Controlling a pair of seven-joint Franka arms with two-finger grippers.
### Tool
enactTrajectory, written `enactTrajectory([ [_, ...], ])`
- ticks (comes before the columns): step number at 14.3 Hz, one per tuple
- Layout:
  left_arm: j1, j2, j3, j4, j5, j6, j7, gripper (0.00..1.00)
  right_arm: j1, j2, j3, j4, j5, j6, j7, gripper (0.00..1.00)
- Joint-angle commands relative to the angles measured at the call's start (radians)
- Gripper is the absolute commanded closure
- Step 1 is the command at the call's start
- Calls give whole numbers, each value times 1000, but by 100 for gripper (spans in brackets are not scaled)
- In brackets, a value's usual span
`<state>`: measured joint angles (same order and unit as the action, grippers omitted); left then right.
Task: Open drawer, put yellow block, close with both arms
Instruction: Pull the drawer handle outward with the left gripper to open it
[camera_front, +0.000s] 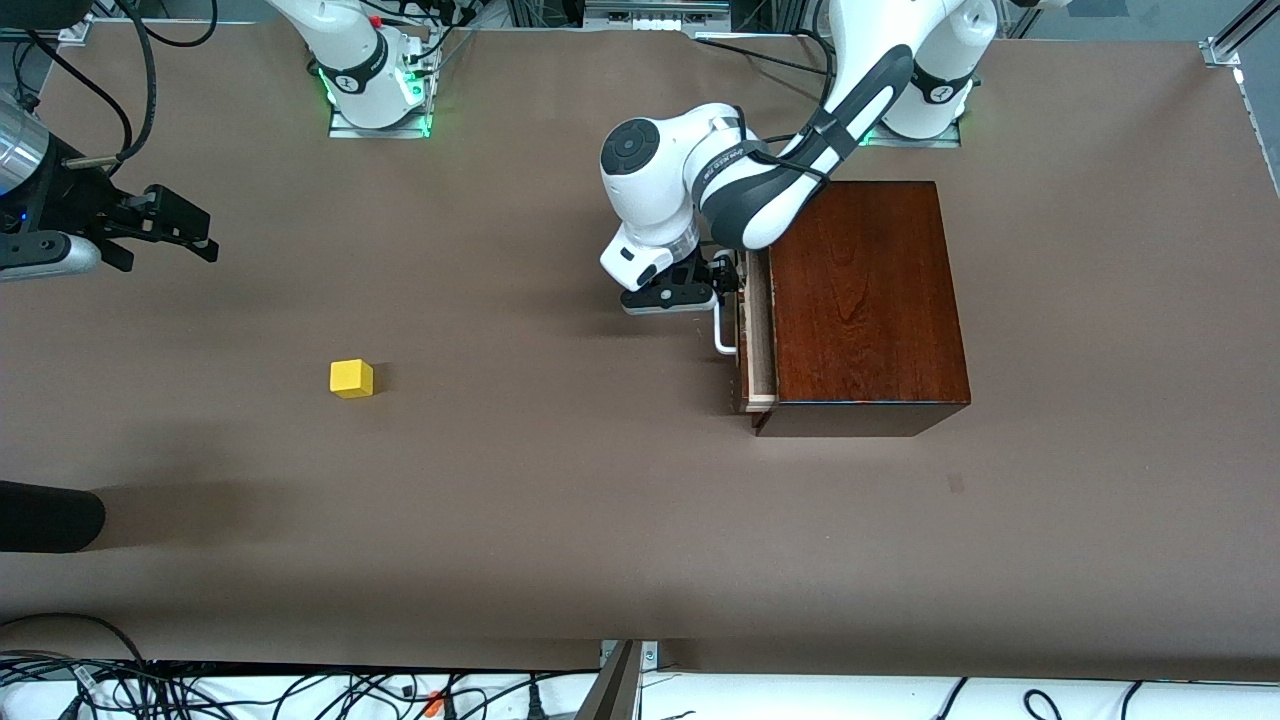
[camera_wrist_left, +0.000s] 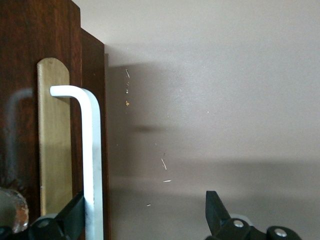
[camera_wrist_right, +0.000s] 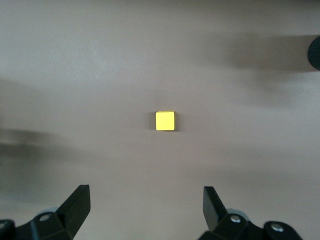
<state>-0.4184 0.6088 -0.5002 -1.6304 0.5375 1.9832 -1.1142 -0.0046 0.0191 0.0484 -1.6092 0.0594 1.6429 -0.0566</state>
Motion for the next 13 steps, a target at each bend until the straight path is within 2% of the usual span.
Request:
enactTrajectory([
  [1,-53,69,-11,105,-11,16,-35,0,-2,8,1,20,19,-9,0,0],
  [13,-99,111,-12,167,-37,17,-35,0,-3,8,-2,20,19,-8,0,0],
])
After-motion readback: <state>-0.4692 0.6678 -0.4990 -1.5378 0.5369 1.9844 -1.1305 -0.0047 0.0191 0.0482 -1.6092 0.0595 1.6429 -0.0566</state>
